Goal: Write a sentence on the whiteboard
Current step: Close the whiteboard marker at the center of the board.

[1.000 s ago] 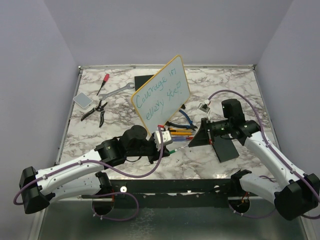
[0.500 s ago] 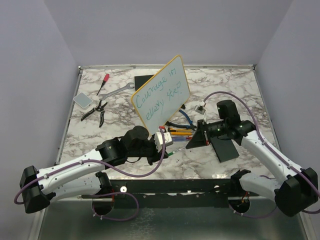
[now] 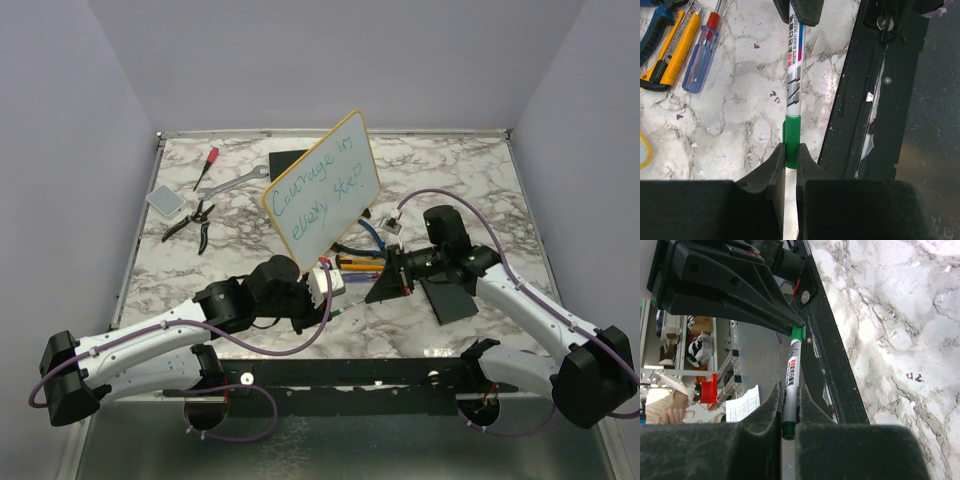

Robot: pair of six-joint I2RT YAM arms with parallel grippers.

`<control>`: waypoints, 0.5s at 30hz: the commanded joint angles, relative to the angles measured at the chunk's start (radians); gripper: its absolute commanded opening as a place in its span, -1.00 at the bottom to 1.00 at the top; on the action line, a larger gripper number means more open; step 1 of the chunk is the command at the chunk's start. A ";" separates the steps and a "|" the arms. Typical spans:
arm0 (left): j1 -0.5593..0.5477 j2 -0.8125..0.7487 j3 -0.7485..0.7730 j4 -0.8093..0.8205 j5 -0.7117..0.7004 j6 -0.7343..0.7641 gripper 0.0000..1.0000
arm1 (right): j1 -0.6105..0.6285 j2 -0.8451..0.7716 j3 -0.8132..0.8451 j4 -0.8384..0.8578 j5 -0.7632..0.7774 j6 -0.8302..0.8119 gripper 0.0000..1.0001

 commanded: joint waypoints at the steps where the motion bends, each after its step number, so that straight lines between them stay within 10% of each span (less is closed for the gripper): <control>1: 0.004 -0.014 0.035 0.374 -0.050 0.014 -1.00 | 0.084 0.025 -0.039 0.070 -0.072 0.079 -0.99; 15: 0.008 -0.019 0.027 0.365 -0.027 0.021 -1.00 | 0.132 0.015 -0.014 0.061 0.054 0.077 -0.99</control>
